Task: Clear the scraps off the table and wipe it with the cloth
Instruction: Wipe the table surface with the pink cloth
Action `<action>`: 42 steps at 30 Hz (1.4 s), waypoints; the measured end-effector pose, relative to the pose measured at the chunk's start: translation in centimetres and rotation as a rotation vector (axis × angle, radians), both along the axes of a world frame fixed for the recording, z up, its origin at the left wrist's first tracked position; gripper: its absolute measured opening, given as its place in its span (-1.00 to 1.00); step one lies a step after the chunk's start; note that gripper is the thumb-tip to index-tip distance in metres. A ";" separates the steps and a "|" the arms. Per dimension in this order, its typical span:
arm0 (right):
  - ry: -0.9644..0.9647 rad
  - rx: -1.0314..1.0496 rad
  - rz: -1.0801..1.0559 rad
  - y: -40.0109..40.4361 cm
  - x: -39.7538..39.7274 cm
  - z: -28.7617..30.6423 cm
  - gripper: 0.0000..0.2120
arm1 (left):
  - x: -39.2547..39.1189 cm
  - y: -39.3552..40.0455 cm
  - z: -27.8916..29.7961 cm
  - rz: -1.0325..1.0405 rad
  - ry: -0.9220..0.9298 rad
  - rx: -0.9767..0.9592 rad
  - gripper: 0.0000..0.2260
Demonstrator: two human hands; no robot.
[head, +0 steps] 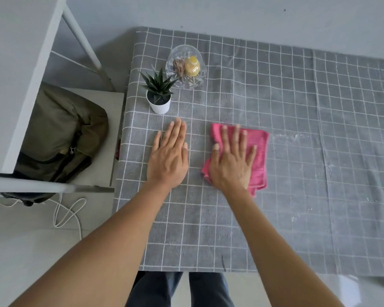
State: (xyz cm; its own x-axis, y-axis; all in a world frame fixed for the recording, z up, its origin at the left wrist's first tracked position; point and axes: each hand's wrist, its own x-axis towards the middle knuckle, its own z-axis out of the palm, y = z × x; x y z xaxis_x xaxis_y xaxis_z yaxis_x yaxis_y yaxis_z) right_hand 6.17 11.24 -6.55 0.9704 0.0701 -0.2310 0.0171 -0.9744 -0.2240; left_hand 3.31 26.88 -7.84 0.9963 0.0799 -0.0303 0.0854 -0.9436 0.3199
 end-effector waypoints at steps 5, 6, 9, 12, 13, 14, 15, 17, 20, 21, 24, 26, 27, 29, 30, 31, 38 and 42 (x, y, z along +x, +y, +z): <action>-0.012 0.058 0.166 0.1 -1.2 0.1 -0.51 | 0.0 0.0 -0.2 -0.003 -0.004 0.011 -0.50; -0.024 0.038 0.149 -1.2 -0.8 0.0 -0.51 | 0.0 0.1 -0.2 -0.003 0.000 0.012 -0.50; -0.017 -0.010 -0.036 -4.9 0.4 -0.3 -0.50 | 0.0 0.2 -0.4 -0.011 0.010 0.021 -0.51; -0.015 0.019 -0.188 -5.5 0.4 -0.1 -0.50 | 0.1 0.2 -0.5 -0.006 0.010 0.020 -0.51; -0.017 0.032 -0.209 -4.9 0.3 0.0 -0.50 | 0.0 0.2 -0.5 -0.002 0.009 0.024 -0.51; -0.012 0.035 -0.207 -4.0 0.1 0.1 -0.49 | 0.0 0.2 -0.5 0.001 0.007 0.028 -0.51; -0.003 0.029 -0.176 -2.9 -0.2 0.2 -0.49 | 0.0 0.1 -0.5 0.002 0.006 0.028 -0.51; 0.004 0.025 -0.045 -0.5 -1.3 0.2 -0.49 | 0.1 0.1 -0.4 0.001 0.006 0.021 -0.51; 0.000 0.072 0.099 1.6 -2.7 0.1 -0.50 | 0.1 0.0 -0.3 -0.004 0.002 0.022 -0.51; -0.004 0.082 0.122 1.5 -2.7 0.1 -0.51 | 0.1 0.0 -0.2 -0.006 -0.002 0.021 -0.51; -0.040 0.056 0.153 -0.8 -1.8 -0.1 -0.52 | 0.0 0.1 -0.3 -0.008 -0.008 0.011 -0.51; -0.037 0.032 0.069 -3.2 -0.7 -0.3 -0.52 | 0.0 0.2 -0.3 -0.009 -0.001 0.010 -0.51; -0.032 0.021 0.013 -4.4 -0.3 -0.3 -0.51 | 0.0 0.2 -0.3 -0.009 -0.002 0.010 -0.51; -0.031 0.008 -0.074 -5.9 0.1 -0.2 -0.51 | 0.1 0.2 -0.4 -0.007 -0.005 0.004 -0.52; -0.033 0.006 -0.102 -6.0 0.2 -0.1 -0.51 | 0.1 0.3 -0.5 -0.003 -0.004 0.003 -0.53; -0.033 0.007 -0.123 -5.7 0.1 -0.2 -0.51 | 0.1 0.3 -0.5 0.001 -0.003 0.004 -0.53; -0.012 0.030 0.033 -0.3 -1.9 -0.1 -0.50 | 0.1 0.1 -0.4 0.010 0.000 0.021 -0.52; -0.017 0.076 0.156 -0.4 -2.3 0.2 -0.52 | 0.1 -0.1 -0.3 0.005 -0.011 0.029 -0.52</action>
